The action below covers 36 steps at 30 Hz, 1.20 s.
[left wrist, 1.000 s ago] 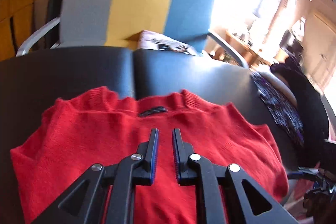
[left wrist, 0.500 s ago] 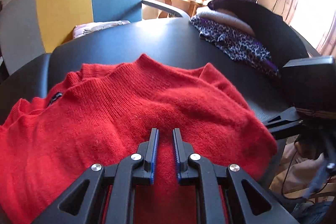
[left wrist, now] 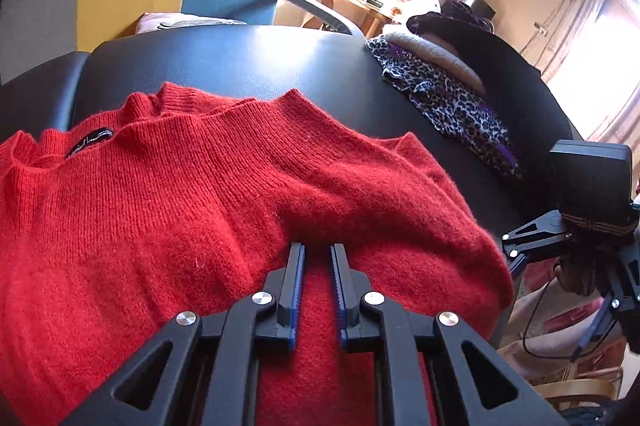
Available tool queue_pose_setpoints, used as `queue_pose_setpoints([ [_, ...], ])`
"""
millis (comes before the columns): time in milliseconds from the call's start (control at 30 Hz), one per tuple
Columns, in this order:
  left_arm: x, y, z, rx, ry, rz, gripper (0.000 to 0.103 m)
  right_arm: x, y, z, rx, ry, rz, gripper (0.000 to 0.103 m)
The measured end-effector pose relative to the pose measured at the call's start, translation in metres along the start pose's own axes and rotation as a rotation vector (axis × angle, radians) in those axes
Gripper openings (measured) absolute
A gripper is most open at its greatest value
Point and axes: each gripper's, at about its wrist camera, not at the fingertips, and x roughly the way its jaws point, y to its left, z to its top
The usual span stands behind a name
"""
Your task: Fold clothes
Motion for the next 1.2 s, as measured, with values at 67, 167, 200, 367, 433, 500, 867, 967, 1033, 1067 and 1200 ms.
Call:
queue_pose_setpoints([
  [67, -0.016, 0.002, 0.0, -0.034, -0.037, -0.003, 0.014, -0.014, 0.004, 0.004, 0.006, -0.063, -0.044, 0.096],
  [167, -0.055, 0.015, -0.006, -0.099, -0.132, 0.001, 0.014, -0.031, 0.015, 0.016, -0.009, -0.155, -0.114, 0.098],
  [200, -0.07, 0.021, -0.009, -0.125, -0.165, 0.004, 0.014, -0.034, 0.02, 0.023, -0.021, -0.183, -0.14, 0.099],
  [367, -0.164, 0.073, -0.05, -0.249, -0.291, 0.127, 0.02, 0.002, 0.052, 0.074, -0.137, -0.294, -0.31, 0.103],
  [433, -0.201, 0.099, -0.078, -0.308, -0.317, 0.184, 0.029, 0.031, 0.059, 0.1, -0.172, -0.315, -0.375, 0.103],
  [500, -0.233, 0.124, -0.106, -0.366, -0.331, 0.232, 0.032, 0.057, 0.058, 0.131, -0.194, -0.309, -0.45, 0.103],
  [867, -0.233, 0.168, -0.177, -0.481, -0.222, 0.067, 0.052, 0.119, 0.0, 0.16, -0.101, -0.277, -0.614, 0.103],
  [967, -0.221, 0.171, -0.17, -0.476, -0.21, 0.033, 0.052, 0.122, -0.006, 0.159, -0.106, -0.282, -0.625, 0.103],
  [1033, -0.215, 0.172, -0.168, -0.473, -0.192, 0.025, 0.05, 0.121, -0.006, 0.159, -0.108, -0.284, -0.625, 0.103],
  [1067, -0.211, 0.171, -0.167, -0.467, -0.178, 0.025, 0.047, 0.12, -0.006, 0.159, -0.107, -0.288, -0.622, 0.103],
  [1200, -0.213, 0.161, -0.174, -0.424, -0.154, 0.078, 0.005, 0.121, -0.007, 0.158, -0.107, -0.298, -0.614, 0.103],
])
